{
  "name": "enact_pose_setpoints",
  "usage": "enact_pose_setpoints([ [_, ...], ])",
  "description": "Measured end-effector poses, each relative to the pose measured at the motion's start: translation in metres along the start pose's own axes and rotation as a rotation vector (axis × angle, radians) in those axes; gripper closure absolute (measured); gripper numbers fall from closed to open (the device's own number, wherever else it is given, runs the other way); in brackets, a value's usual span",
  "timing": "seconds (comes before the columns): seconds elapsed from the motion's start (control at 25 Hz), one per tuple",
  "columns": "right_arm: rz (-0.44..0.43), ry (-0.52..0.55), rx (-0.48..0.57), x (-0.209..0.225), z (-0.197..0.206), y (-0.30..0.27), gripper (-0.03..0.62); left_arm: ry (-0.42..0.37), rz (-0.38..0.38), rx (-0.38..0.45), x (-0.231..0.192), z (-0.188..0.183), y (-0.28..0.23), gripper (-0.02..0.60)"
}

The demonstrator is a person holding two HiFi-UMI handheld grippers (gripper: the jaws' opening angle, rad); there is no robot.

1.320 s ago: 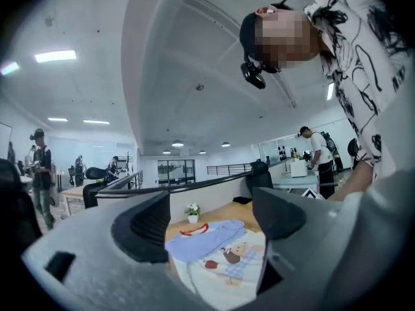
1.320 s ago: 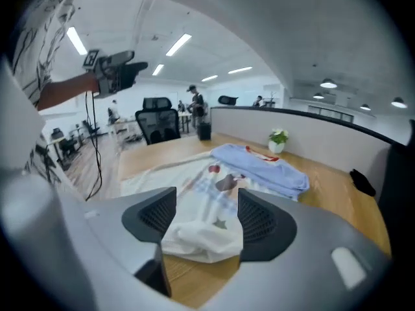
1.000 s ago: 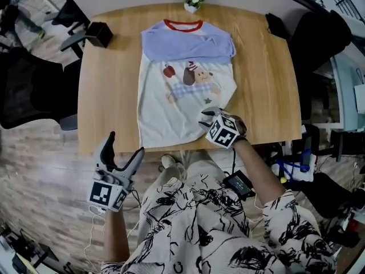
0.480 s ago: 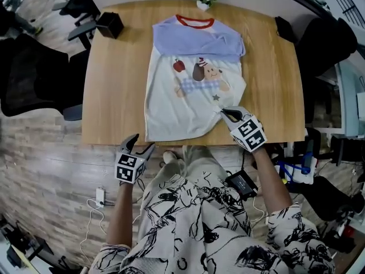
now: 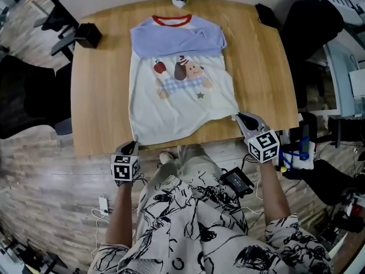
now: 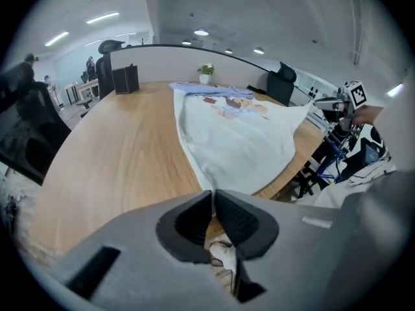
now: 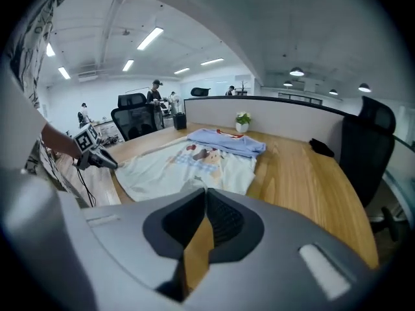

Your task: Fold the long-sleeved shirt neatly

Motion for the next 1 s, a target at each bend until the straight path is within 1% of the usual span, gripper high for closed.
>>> enact_pose_setpoints([
  [0.08,0.038,0.038,-0.041,0.008,0.019,0.003,0.571,0.007,0.012,-0.002,-0.004,-0.001,0.001,0.557],
  [0.2,0.067,0.204,-0.156,0.006,0.043,0.002,0.572,0.040,0.022,0.007,-0.014,0.000,0.011,0.557],
  [0.32,0.059,0.376,-0.262,-0.006,0.063,-0.003,0.572,0.086,0.026,0.019,-0.025,0.004,0.024,0.557],
  [0.4,0.049,0.469,-0.317,-0.017,0.076,-0.012,0.572,0.119,0.025,0.024,-0.035,0.008,0.030,0.558],
  [0.48,0.040,0.549,-0.365,-0.027,0.090,-0.024,0.572,0.154,0.039,0.030,-0.044,0.011,0.033,0.558],
  [0.56,0.043,0.602,-0.395,-0.031,0.101,-0.034,0.571,0.180,0.058,0.032,-0.047,0.015,0.034,0.557],
  [0.6,0.049,0.607,-0.397,-0.031,0.106,-0.036,0.569,0.186,0.064,0.029,-0.047,0.017,0.032,0.557],
  [0.68,0.047,0.561,-0.373,-0.029,0.111,-0.036,0.563,0.188,0.067,0.027,-0.047,0.019,0.027,0.557],
  [0.72,0.035,0.520,-0.356,-0.030,0.112,-0.034,0.535,0.185,0.068,0.029,-0.048,0.020,0.026,0.557],
  [0.8,0.003,0.428,-0.323,-0.032,0.112,-0.026,0.433,0.176,0.068,0.032,-0.049,0.019,0.026,0.557],
  [0.84,-0.004,0.378,-0.311,-0.033,0.113,-0.023,0.407,0.172,0.068,0.031,-0.049,0.019,0.026,0.557],
  [0.92,0.001,0.263,-0.290,-0.030,0.118,-0.018,0.405,0.165,0.064,0.030,-0.049,0.020,0.026,0.557],
  [1.0,0.025,0.150,-0.271,-0.026,0.125,-0.017,0.398,0.164,0.059,0.029,-0.049,0.021,0.025,0.557],
])
Point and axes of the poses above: the fingertips, and each gripper's own axes: y backward along the fingers, x to its right, z out of its underside, the point moved 5 cm from there along y, backward along the fingers, and after that the axes turned 10 degrees about -x, right-handed, at the moved point
